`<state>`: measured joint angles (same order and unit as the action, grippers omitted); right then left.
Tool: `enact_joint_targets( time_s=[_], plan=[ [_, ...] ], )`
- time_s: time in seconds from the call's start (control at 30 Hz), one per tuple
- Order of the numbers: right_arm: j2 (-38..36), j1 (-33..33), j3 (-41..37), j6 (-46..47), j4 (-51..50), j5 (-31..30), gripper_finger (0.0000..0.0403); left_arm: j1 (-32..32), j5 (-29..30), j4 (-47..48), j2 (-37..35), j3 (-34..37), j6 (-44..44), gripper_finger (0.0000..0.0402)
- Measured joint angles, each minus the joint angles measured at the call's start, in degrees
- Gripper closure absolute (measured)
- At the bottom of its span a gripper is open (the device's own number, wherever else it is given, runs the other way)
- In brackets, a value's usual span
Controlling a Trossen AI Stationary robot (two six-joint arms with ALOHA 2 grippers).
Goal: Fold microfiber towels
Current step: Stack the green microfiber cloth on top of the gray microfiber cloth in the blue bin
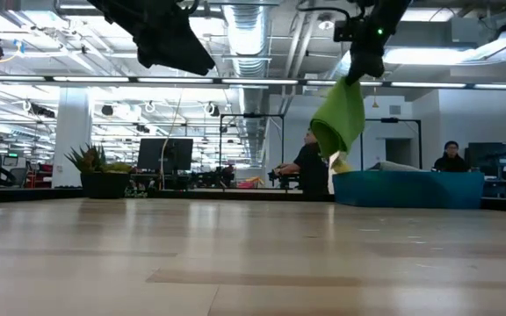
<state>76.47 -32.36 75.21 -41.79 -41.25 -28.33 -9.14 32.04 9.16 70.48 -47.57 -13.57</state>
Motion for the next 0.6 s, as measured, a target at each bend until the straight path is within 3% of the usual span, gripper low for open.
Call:
enact_joint_targets(
  time_s=[0.27, 0.6],
  plan=[
    [-0.2, -6.5, -2.6, -2.2, -1.3, 1.4, 0.0396, 1.1, -0.7, -0.3, 0.0, 0.0, 0.0, 0.0248],
    [-2.3, -6.9, -8.1, -3.3, -6.8, 1.7, 0.0394, 1.1, -0.7, -0.3, 0.0, 0.0, -0.2, 0.0248]
  ],
)
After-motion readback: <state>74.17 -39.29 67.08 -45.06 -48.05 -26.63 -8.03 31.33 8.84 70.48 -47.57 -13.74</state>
